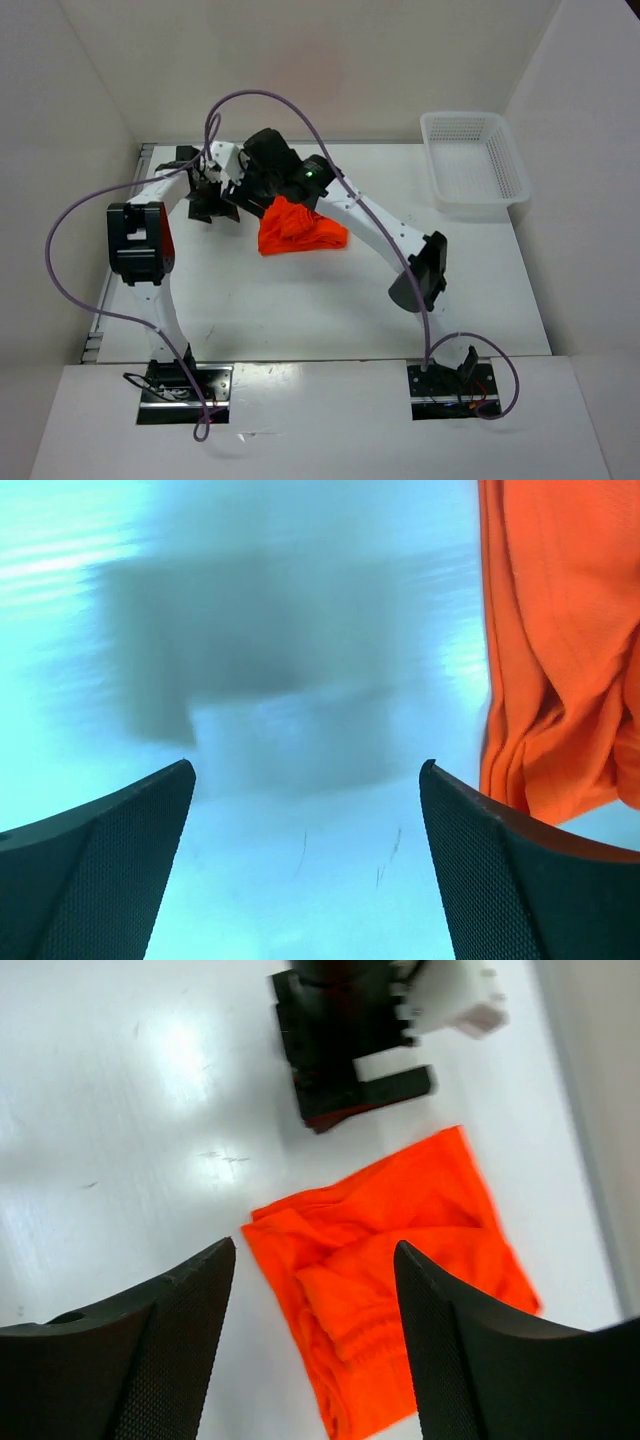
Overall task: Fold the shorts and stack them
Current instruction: Fold the shorts
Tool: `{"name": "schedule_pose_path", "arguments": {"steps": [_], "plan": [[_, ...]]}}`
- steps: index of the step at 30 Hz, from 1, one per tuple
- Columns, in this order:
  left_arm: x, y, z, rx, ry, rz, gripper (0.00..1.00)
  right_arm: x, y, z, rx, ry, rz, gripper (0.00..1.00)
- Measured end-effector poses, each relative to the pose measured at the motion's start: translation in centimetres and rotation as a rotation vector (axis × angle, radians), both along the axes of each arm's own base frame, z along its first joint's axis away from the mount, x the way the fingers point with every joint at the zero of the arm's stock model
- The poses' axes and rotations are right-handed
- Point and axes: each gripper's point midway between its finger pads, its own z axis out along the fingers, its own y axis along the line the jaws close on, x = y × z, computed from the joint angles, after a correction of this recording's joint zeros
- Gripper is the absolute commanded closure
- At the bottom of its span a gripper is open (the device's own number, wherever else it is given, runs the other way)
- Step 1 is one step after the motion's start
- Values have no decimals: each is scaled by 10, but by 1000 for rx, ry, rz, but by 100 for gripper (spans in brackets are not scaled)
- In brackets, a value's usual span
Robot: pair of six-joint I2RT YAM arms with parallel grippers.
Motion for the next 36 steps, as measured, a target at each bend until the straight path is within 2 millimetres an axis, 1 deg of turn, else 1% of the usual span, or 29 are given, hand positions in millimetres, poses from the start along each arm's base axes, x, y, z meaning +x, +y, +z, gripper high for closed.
{"name": "schedule_pose_path", "arguments": {"steps": [2, 4, 6, 8, 9, 10, 12, 13, 14, 15, 16, 17, 18, 19, 21, 23, 25, 26, 27, 28, 30, 31, 32, 34, 35, 36], "plan": [[-2, 7, 14, 23, -15, 18, 0, 3, -10, 25, 32, -52, -40, 33], [0, -4, 40, 42, -65, -6, 0, 9, -32, 38, 39, -84, -97, 33], [10, -34, 78, 53, -159, -68, 0, 21, -61, 42, 32, -87, -173, 33], [21, -81, 120, 43, -278, -161, 0, 40, -98, 40, 33, -72, -266, 33], [25, -106, 138, 32, -335, -209, 0, 52, -120, 36, 35, -58, -318, 33], [25, -132, 151, 21, -378, -256, 0, 65, -147, 31, 36, -38, -375, 33], [19, -177, 162, 9, -413, -341, 0, 86, -202, 17, 40, 10, -483, 33], [16, -197, 162, 11, -422, -377, 0, 94, -231, 7, 42, 32, -538, 33], [14, -213, 159, 19, -424, -403, 0, 97, -255, -5, 32, 55, -582, 33], [15, -228, 154, 29, -423, -431, 0, 97, -275, -19, 19, 79, -616, 33], [17, -242, 147, 43, -424, -451, 0, 92, -289, -36, 1, 112, -637, 34], [20, -252, 137, 59, -418, -463, 0, 84, -296, -53, -19, 147, -641, 36], [24, -260, 125, 79, -408, -469, 0, 75, -296, -70, -31, 185, -628, 36], [27, -264, 110, 101, -390, -472, 0, 64, -291, -86, -40, 229, -607, 37], [33, -263, 78, 154, -343, -463, 0, 49, -282, -108, -41, 292, -574, 39], [34, -252, 48, 212, -285, -446, 0, 38, -274, -121, -26, 344, -551, 44], [36, -241, 27, 263, -247, -428, 0, 38, -270, -124, 8, 366, -551, 48], [38, -236, 21, 283, -240, -417, 0, 42, -266, -123, 34, 370, -549, 48], [40, -231, 18, 303, -235, -406, 8, 46, -262, -124, 60, 375, -549, 49], [41, -227, 16, 317, -233, -394, 14, 49, -259, -125, 78, 379, -549, 51], [43, -222, 15, 333, -234, -385, 31, 53, -252, -130, 117, 406, -547, 51], [44, -220, 14, 338, -237, -382, 52, 54, -248, -133, 132, 422, -547, 51], [45, -218, 13, 338, -235, -372, 60, 55, -245, -136, 144, 436, -547, 52], [44, -215, 10, 342, -232, -372, 71, 55, -239, -144, 163, 472, -546, 52], [43, -213, 10, 343, -230, -372, 79, 55, -237, -148, 167, 487, -546, 52], [44, -211, 11, 340, -231, -370, 82, 54, -234, -151, 169, 502, -546, 53]]}}
